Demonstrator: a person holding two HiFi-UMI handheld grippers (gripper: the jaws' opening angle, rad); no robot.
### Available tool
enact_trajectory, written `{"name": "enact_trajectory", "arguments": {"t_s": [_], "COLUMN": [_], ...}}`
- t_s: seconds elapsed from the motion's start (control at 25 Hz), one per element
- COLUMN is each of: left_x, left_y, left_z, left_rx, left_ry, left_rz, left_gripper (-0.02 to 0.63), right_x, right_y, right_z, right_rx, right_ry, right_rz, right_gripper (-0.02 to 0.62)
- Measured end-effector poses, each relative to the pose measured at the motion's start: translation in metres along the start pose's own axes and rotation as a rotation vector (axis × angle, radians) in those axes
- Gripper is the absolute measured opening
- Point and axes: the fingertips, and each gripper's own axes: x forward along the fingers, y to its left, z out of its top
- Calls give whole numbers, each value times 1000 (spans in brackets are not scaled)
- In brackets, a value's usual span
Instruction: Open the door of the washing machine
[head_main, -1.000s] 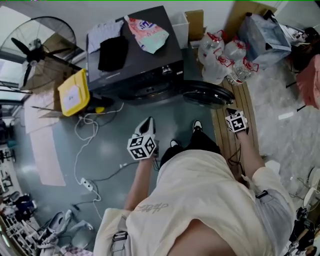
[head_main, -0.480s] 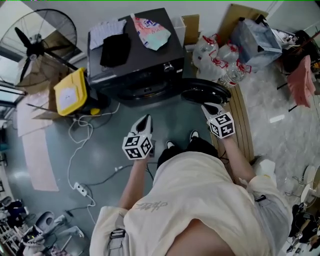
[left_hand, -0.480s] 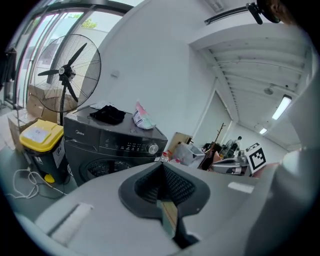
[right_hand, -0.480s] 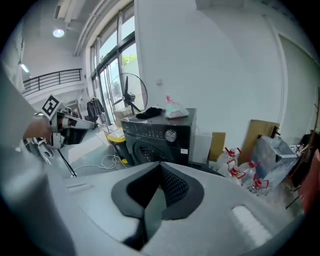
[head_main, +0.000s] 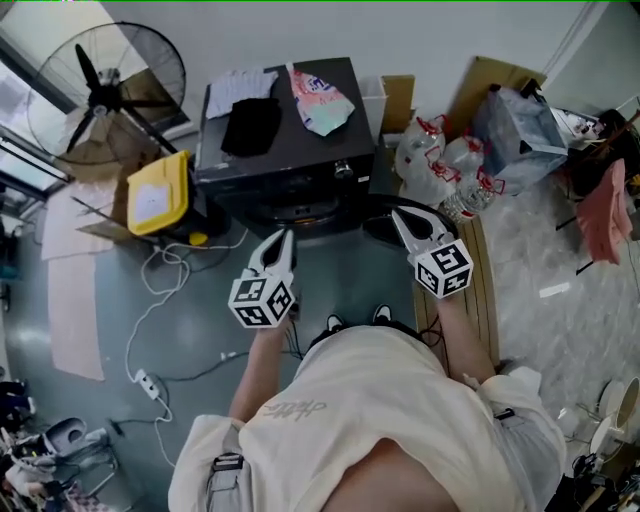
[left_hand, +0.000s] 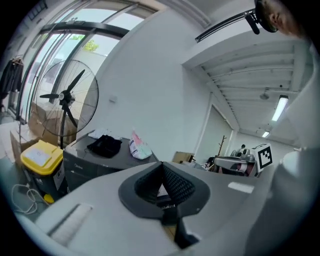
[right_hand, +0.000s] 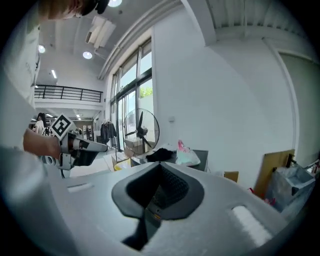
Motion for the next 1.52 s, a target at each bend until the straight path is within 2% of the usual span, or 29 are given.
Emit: {"name": "enact_trajectory", "arguments": {"t_s": [0.24,0.4,0.6,0.88,1.16,1.52], "left_x": [8,13,19,19,1,-3], "left_y": [-34,-41,-44,-50,-48,-50], "left_z": [50,68,68,57,52,36], "left_rx": [50,73,75,202,176,140], "left_ry": [-82,-110,-114,-68,-73,-46], "left_rz": [-70,-78,-64,-21,6,0], "left_gripper": [17,17,17,17,17,17], "right_x": [-21,-30,-47,-60,-64,-75], "right_y": [-10,-7,-12,-25,-5,-6], "right_z": [72,96,92,76,84,79], "right_rx": [-39,-53,-77,-61,-82,-76], "right_ry": [-165,-226,-210,-165,-183,-180], "right_rz": [2,30,0,-11,44,16], "right_gripper": [2,2,2,2,2,2]}}
